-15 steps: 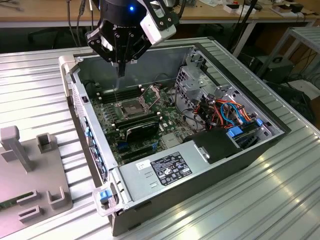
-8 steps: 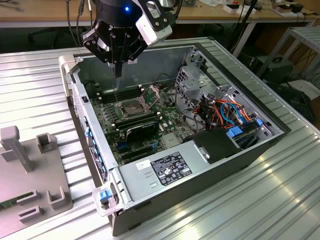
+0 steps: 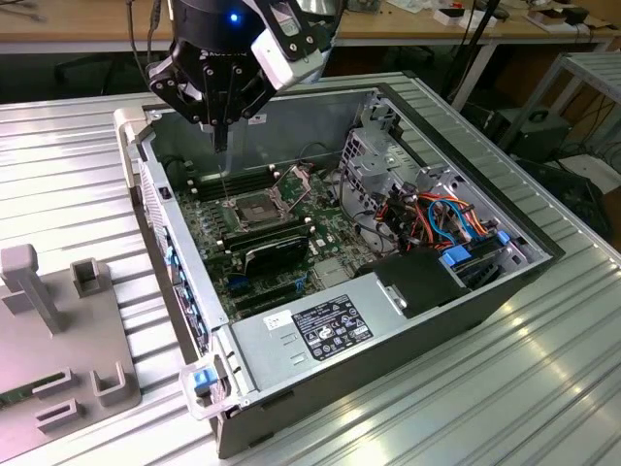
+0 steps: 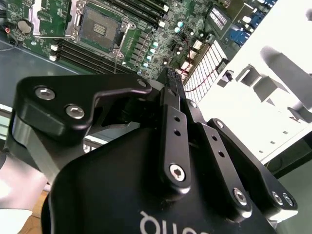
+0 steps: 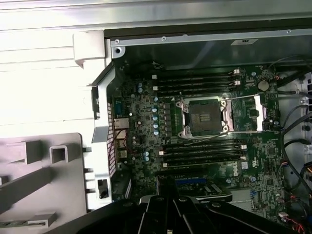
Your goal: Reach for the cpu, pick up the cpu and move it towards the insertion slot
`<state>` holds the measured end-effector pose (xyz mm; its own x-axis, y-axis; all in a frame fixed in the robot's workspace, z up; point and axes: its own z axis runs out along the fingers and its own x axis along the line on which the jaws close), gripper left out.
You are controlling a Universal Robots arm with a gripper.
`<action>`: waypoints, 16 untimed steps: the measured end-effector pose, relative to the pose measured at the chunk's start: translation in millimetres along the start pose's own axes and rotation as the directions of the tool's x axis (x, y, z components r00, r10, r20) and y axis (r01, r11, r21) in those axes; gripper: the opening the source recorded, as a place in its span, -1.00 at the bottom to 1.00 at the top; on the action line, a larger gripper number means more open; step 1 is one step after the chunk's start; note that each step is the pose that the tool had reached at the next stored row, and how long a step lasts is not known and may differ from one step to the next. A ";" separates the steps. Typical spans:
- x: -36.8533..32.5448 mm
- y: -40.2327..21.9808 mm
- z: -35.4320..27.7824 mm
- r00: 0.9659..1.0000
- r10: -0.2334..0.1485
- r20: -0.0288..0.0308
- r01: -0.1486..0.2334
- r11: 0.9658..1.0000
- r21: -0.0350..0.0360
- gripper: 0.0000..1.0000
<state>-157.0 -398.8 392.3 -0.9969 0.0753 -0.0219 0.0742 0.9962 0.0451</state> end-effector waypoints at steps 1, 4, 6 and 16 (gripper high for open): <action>0.7 0.0 -0.1 1.000 0.000 0.000 0.000 1.000 0.000 -0.79; 3.4 -0.3 0.0 1.000 0.000 0.000 0.000 1.000 0.000 -0.79; 6.4 -0.5 -0.1 1.000 0.000 0.000 0.000 1.000 0.000 -0.79; 18.2 -1.4 0.0 1.000 0.000 0.000 0.000 1.000 0.000 -0.79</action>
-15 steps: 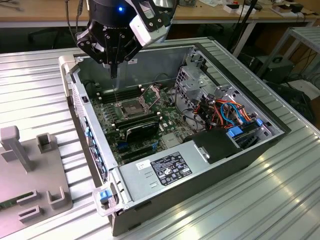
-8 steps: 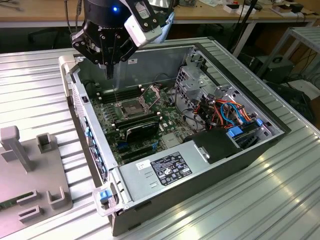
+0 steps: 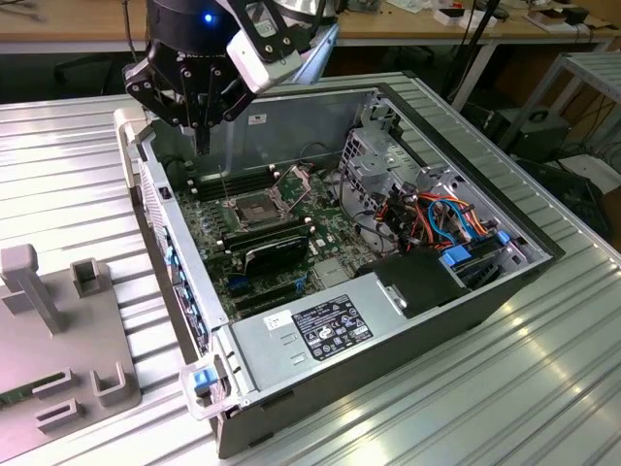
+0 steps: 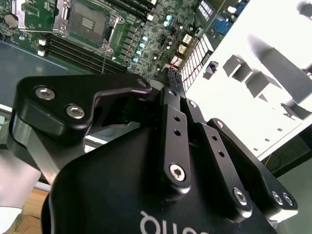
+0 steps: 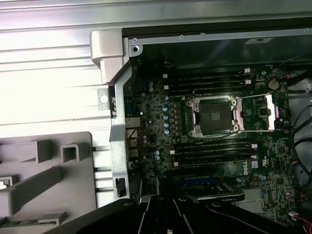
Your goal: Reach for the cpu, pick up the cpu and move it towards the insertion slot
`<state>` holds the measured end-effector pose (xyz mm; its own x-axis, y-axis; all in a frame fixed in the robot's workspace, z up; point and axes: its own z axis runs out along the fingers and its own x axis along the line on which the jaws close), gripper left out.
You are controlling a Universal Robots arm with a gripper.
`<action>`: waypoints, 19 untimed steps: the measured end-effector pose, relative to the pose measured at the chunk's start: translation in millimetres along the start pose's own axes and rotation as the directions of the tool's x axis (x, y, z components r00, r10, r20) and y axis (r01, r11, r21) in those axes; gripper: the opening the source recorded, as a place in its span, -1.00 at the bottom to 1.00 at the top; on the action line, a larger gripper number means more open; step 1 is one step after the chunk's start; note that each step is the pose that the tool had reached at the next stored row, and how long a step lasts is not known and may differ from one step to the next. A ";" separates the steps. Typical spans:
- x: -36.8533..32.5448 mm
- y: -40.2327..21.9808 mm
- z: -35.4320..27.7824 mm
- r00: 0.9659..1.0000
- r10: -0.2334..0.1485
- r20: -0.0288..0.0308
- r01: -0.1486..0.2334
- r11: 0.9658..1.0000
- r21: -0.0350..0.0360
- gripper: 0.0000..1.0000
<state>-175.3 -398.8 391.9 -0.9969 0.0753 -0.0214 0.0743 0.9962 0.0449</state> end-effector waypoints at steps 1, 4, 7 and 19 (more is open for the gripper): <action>1.7 -0.1 0.0 1.000 0.000 0.000 0.000 1.000 0.000 -0.79; 3.9 -0.3 -0.1 1.000 0.000 0.000 0.000 1.000 0.000 -0.79; 6.7 -0.5 -0.1 1.000 0.000 0.000 0.000 1.000 0.000 -0.79; 25.4 -1.9 -0.2 1.000 0.000 -0.001 0.000 1.000 0.000 -0.79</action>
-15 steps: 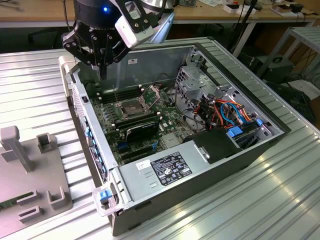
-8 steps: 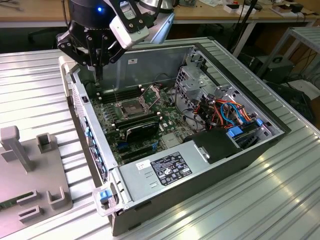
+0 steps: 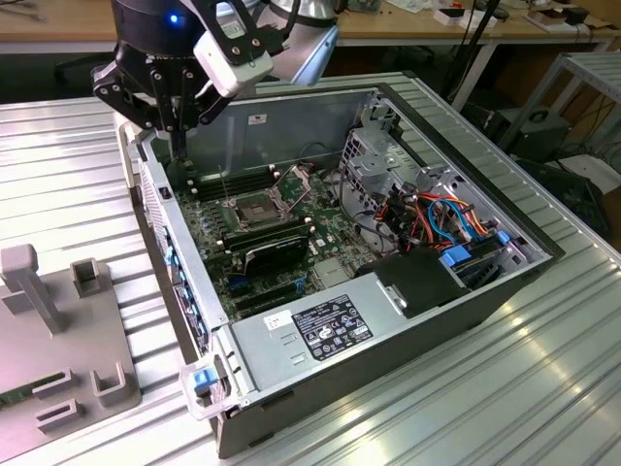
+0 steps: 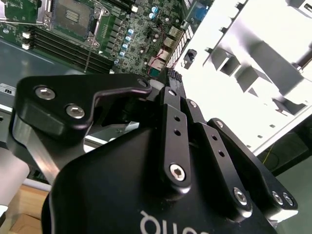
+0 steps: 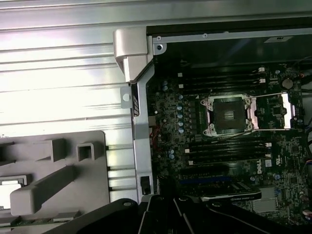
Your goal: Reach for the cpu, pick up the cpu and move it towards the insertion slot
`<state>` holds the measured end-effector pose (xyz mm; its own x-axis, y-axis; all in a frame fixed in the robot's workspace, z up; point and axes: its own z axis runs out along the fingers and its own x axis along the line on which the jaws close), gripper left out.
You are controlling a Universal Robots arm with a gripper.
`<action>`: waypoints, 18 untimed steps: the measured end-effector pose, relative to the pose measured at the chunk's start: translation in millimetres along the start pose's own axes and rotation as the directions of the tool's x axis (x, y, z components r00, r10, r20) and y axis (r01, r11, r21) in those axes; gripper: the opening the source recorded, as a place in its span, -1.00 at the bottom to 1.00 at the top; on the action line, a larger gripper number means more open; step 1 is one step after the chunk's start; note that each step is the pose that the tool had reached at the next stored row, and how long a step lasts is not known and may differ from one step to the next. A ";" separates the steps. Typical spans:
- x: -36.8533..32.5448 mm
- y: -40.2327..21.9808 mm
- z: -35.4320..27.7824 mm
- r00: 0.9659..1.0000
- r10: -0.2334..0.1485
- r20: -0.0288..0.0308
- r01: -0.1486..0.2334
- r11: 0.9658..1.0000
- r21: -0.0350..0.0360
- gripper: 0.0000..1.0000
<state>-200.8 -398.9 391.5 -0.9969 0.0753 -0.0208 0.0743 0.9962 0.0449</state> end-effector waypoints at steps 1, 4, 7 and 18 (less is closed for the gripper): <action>0.9 -0.1 0.0 1.000 0.000 0.000 0.000 1.000 0.000 -0.79; 3.2 -0.2 0.0 1.000 0.000 0.000 0.000 1.000 0.000 -0.79; 8.2 -0.6 -0.1 1.000 0.000 0.000 0.000 1.000 0.000 -0.79; 22.7 -1.7 -0.2 1.000 0.000 0.000 0.000 1.000 0.000 -0.79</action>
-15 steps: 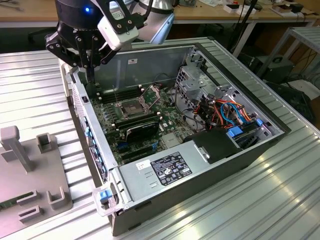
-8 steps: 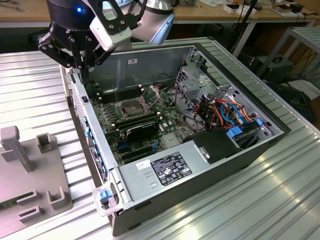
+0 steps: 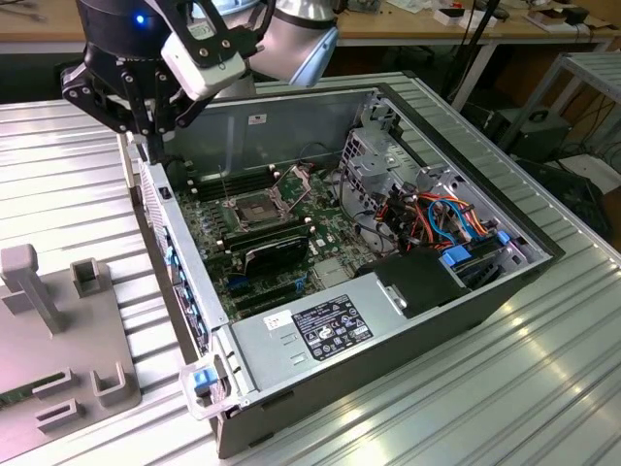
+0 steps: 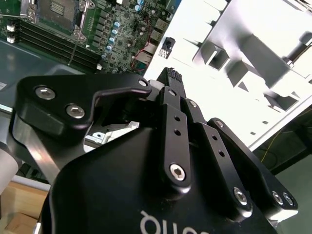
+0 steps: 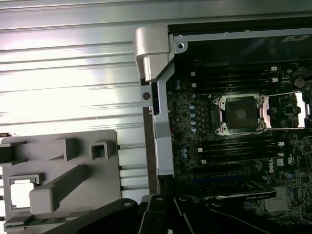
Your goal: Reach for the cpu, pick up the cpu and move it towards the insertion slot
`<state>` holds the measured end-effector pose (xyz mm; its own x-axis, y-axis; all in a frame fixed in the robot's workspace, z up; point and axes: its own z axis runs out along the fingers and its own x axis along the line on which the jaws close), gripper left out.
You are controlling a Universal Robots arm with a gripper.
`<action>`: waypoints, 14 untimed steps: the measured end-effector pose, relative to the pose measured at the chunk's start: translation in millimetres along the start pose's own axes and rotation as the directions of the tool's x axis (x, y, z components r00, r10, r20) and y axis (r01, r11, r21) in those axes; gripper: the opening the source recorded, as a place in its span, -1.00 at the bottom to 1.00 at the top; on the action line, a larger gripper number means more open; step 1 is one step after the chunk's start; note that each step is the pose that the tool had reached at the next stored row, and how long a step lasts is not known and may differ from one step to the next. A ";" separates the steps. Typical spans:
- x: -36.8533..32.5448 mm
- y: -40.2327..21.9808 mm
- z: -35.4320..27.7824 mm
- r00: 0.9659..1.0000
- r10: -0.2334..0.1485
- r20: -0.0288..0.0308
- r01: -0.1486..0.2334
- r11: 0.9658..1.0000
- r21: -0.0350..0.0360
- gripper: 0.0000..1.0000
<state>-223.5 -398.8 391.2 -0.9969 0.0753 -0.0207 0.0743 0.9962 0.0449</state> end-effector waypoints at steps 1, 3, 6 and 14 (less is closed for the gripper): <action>2.1 -0.2 0.0 1.000 0.000 0.000 0.000 1.000 0.000 -0.79; 4.2 -0.3 0.0 1.000 0.000 0.000 0.000 1.000 0.000 -0.79; 6.7 -0.5 0.0 1.000 0.000 0.000 0.000 1.000 0.000 -0.79; 13.1 -1.0 0.0 1.000 0.000 -0.001 0.000 1.000 0.000 -0.79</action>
<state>-236.6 -398.9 390.8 -0.9970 0.0753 -0.0200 0.0744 0.9962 0.0448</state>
